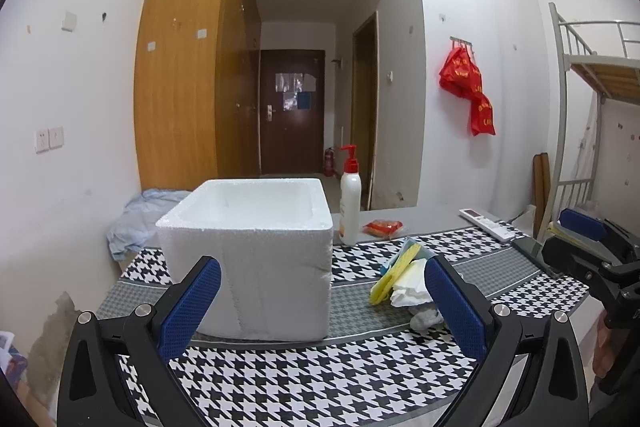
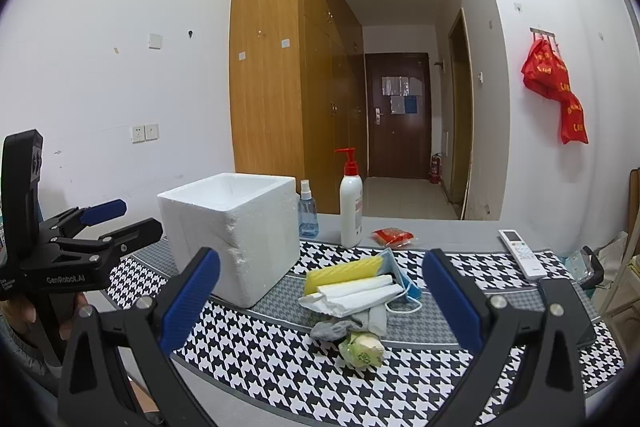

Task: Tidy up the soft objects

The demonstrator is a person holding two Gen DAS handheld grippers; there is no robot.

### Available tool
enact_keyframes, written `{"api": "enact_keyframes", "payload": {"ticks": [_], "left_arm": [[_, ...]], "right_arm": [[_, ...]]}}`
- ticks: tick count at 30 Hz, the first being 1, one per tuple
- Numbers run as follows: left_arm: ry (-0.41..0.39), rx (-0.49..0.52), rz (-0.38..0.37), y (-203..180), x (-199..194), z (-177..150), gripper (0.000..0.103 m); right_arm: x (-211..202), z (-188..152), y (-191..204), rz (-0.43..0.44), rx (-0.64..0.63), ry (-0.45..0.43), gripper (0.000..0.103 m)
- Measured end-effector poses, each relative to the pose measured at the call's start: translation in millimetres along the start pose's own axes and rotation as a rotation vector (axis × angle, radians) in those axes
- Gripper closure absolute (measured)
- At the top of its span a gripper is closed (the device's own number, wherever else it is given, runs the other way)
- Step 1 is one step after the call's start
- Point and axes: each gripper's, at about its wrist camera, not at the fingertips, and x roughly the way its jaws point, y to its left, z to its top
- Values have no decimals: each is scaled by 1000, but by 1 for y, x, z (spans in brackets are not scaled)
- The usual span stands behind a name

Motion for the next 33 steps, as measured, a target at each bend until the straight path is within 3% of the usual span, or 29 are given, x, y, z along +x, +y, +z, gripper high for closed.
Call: {"api": "enact_keyframes", "payload": {"ticks": [33], "left_arm": [[-23, 14, -25, -5, -4, 2, 1]], "right_arm": [[-1, 0, -4, -11, 8, 8, 1]]}}
